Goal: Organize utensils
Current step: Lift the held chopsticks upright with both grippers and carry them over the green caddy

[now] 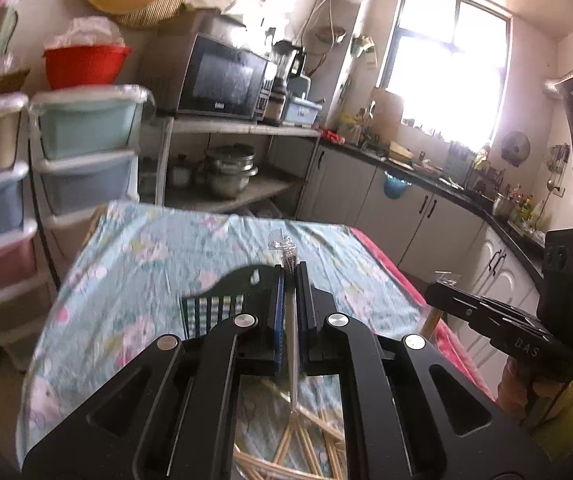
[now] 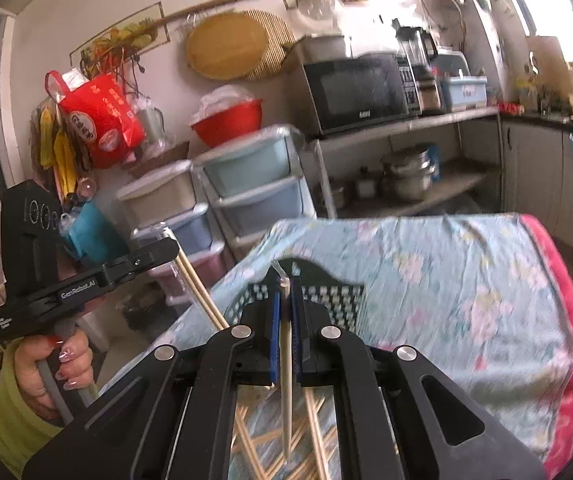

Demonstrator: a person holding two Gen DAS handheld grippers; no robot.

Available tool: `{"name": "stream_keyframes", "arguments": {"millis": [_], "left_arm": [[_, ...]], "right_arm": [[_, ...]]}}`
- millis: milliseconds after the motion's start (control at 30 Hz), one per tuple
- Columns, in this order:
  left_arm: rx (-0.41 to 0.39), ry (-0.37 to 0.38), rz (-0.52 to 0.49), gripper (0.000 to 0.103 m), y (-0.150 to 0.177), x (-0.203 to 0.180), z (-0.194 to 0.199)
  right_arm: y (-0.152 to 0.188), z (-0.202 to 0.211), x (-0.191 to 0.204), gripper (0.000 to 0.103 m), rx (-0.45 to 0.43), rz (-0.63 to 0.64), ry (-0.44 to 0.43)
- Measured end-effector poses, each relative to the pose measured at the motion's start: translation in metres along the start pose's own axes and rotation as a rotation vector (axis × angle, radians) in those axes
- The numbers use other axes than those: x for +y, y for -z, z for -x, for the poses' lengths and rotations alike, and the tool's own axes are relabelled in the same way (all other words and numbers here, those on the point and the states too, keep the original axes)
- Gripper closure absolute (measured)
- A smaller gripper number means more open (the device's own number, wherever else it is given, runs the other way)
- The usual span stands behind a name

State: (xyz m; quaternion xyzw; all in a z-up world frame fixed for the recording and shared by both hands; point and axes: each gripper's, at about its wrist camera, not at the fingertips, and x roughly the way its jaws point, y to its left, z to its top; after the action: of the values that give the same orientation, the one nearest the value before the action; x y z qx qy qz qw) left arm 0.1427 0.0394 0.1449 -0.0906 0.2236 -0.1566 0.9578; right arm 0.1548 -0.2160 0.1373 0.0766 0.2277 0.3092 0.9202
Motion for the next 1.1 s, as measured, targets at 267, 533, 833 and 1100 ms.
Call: {"name": "stream_keyframes", "arguments": {"millis": [267, 533, 833, 1100], "left_arm": [[-0.071, -0.021, -0.015, 0.100, -0.033, 0.003, 0.005], [-0.153, -0.082, -0.041, 0.100, -0.065, 0.006, 0.009], [-0.131, -0.140, -0.058, 0.100, -0.065, 0.016, -0.014], [-0.084, -0.136, -0.025, 0.100, -0.044, 0.029, -0.035]], "right_arm": [[-0.036, -0.003, -0.004, 0.098, -0.094, 0.017, 0.030], [-0.074, -0.011, -0.005, 0.098, -0.194, 0.033, 0.051], [-0.087, -0.031, -0.011, 0.098, -0.251, 0.032, 0.070], [-0.076, -0.057, -0.013, 0.098, -0.232, 0.060, 0.120]]}}
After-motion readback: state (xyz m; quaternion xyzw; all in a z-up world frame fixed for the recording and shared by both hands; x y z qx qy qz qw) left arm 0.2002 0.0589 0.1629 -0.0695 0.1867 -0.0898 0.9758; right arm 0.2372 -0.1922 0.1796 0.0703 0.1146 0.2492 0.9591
